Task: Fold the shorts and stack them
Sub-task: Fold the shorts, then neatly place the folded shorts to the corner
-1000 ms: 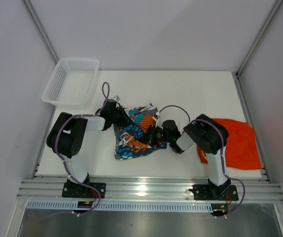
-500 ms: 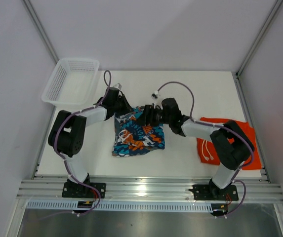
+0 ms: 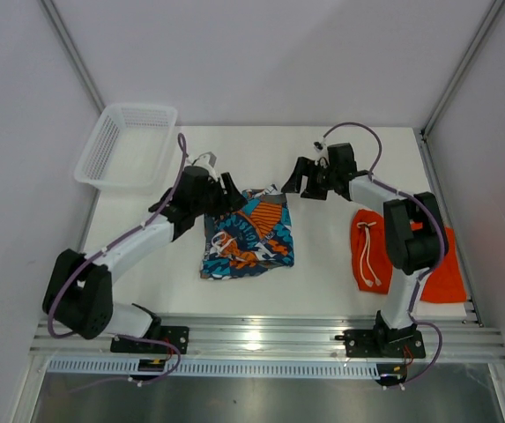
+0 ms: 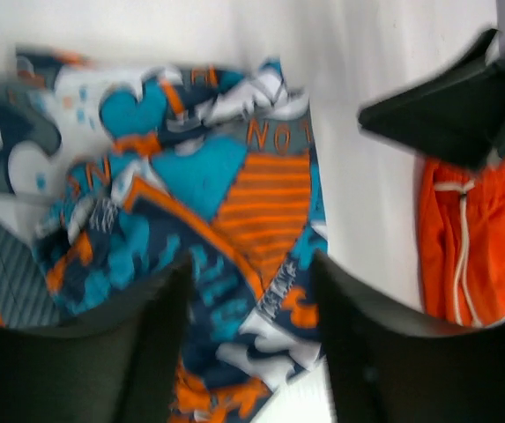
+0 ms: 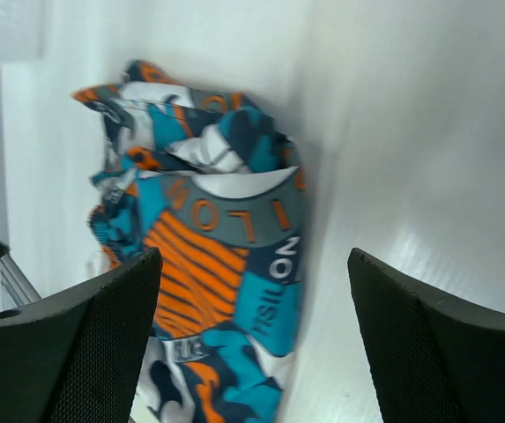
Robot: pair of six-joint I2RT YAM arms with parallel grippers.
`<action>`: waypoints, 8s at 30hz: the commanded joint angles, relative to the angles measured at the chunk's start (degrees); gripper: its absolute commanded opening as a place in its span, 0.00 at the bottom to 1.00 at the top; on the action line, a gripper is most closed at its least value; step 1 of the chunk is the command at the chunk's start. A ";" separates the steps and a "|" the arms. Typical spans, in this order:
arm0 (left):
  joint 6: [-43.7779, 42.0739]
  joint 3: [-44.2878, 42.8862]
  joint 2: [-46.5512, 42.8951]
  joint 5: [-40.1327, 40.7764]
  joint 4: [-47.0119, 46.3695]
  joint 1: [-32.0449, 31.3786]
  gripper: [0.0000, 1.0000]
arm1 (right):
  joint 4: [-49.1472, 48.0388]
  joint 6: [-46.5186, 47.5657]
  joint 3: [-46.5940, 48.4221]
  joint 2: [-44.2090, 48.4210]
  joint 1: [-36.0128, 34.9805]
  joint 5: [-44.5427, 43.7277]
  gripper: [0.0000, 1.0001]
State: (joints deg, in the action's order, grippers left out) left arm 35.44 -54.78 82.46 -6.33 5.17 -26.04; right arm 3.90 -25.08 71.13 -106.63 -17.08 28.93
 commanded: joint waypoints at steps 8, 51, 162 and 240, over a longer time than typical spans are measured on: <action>5.43 13.65 -19.25 2.81 5.64 -1.99 0.94 | -0.11 5.14 9.29 -14.13 2.23 14.39 0.86; 3.15 18.22 -23.75 3.70 8.81 1.34 0.95 | -14.29 -21.70 -37.74 19.25 -22.22 -18.82 0.97; -2.75 7.59 17.74 -5.71 -19.94 12.07 0.26 | 4.98 6.54 6.12 -14.22 -5.59 -1.23 0.23; 10.79 -36.36 45.16 18.99 -22.74 -45.15 0.00 | 25.80 1.70 -23.76 40.18 35.80 -55.73 0.00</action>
State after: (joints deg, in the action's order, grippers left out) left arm 45.28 -89.86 127.39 12.86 -14.52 -70.57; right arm 33.56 -22.48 46.94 -66.98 17.80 -25.43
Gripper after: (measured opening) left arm 0.014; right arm 0.020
